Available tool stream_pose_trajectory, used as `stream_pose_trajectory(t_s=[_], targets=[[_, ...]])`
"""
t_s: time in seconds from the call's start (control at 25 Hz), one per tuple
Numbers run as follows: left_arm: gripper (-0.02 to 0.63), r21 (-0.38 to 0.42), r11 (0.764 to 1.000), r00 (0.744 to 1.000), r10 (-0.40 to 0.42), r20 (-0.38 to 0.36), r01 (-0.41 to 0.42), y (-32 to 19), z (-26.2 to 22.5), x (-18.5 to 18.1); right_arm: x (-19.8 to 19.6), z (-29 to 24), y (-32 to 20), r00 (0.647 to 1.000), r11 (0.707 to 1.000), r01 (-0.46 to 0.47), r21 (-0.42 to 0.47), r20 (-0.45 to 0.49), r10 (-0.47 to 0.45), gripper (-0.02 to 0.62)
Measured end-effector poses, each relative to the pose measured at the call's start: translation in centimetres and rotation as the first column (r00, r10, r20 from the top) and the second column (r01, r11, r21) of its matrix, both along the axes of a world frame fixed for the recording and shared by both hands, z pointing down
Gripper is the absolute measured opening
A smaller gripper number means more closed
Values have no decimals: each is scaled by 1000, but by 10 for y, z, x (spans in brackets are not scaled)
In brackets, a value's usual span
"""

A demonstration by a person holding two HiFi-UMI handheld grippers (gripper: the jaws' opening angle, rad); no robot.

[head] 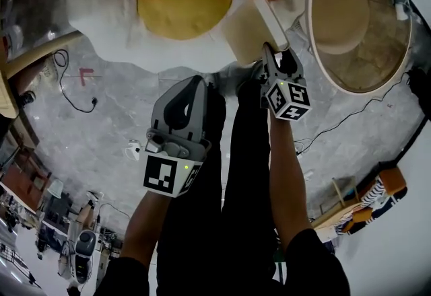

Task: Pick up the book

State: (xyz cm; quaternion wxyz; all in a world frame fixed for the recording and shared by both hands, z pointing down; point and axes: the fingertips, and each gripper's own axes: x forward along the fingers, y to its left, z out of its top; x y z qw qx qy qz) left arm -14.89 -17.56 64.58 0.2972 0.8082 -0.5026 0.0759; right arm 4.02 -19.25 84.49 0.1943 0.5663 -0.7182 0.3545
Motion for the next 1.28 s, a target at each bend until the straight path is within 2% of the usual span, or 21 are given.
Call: stream_pose_trajectory(t_s=[0.52, 1.04, 1.28], targets=[[8, 46, 997, 998, -68, -5, 68, 9, -92, -22, -28, -116, 13, 998, 998, 66, 21, -6, -65, 215], [8, 100, 985, 990, -140, -4, 139, 29, -195, -49, -49, -282, 16, 993, 985, 118, 128, -17, -117, 213], [8, 140, 982, 992, -124, -7, 124, 40, -247, -50, -60, -350, 27, 988, 973, 152, 176, -30, -149, 213]])
